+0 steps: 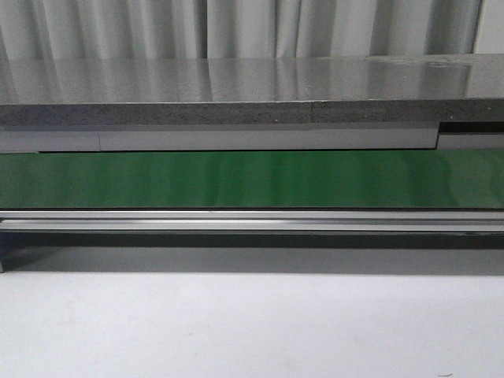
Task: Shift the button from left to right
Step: 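Lower the button into the green tray and open the right gripper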
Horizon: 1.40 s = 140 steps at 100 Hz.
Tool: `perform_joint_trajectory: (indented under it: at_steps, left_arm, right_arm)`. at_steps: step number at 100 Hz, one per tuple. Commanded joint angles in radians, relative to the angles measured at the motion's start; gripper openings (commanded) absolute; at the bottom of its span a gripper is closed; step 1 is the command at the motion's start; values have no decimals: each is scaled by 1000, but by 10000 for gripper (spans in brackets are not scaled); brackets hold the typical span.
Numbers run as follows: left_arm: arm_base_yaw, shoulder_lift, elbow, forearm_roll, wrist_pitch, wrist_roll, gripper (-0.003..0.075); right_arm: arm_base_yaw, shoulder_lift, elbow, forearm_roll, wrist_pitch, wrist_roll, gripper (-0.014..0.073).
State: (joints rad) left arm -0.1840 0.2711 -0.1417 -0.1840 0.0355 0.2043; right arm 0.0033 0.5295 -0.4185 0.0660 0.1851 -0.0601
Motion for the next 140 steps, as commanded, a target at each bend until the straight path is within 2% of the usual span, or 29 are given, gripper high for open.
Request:
perform_joint_trajectory:
  at_steps: [1,14,32,50,140]
  left_arm:
    - [-8,6,-28,-7,-80,0,5]
    - [-8,6,-28,-7,-80,0,5]
    - [-8,6,-28,-7,-80,0,5]
    - [-8,6,-28,-7,-80,0,5]
    - [-8,6,-28,-7,-80,0,5]
  right_arm:
    - [10,-82,5,10,-81,1,433]
    - [15,-176,18,12,-14,1,337]
    - [15,-210,18,12,58,1,96]
    - [15,-210,19,12,54,1,-127]
    - [31,-217,27,5,34,1,-121]
